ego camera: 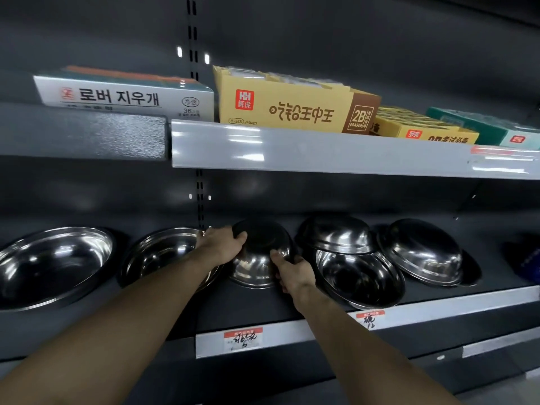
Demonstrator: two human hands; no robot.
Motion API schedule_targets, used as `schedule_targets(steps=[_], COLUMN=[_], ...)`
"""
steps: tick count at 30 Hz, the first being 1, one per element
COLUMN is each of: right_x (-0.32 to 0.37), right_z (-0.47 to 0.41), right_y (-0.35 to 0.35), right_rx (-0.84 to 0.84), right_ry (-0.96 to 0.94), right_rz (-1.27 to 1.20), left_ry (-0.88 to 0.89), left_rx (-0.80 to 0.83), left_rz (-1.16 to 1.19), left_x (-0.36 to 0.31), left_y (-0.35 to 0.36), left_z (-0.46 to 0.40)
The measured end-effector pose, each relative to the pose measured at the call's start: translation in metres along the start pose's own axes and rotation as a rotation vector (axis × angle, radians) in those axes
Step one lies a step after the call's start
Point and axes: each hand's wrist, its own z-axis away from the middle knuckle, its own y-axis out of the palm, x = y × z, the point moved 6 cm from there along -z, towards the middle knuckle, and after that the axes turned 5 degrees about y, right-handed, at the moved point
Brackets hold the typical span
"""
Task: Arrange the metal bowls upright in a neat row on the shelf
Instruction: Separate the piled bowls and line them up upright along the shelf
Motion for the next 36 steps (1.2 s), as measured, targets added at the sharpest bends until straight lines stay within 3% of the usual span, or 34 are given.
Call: schedule_targets(steps=[9,13,15,18,21,28,36], right_x=[0.024,0.029,0.028,0.019,0.014,0.011,0.014], right_z=[0.029,0.051,0.059,0.062,0.067,0.073,0.076], right_y=[-0.007,-0.018,-0.025,-0.027,-0.027,-0.034,-0.041], right_rx=[-0.059,-0.170,-0.246,-0.226,-0.178,-0.206,-0.252], right_ry=[-0.267,-0.402,-0.386,-0.286,-0.197,-0.146,-0.169], right_rz=[-0.033,-0.087,-0.125,-0.285,-0.412,-0.401,-0.269], left_ry=[0.011,-0.020,-0.080,-0.148,-0.099,0.046,0.105], left_rx=[-0.094,-0.128,-0.139,-0.136,-0.153,-0.124,-0.070], left_rz=[0.552,0.759,0.950,1.118,1.026,0.774,0.289], left_x=[0.013,0.010,0.010,0.012,0.012,0.012,0.025], left_y=[-0.012,-0.017,-0.021,-0.026,-0.032,-0.024,-0.029], left_z=[0.012,0.019,0.023,0.029,0.036,0.049,0.064])
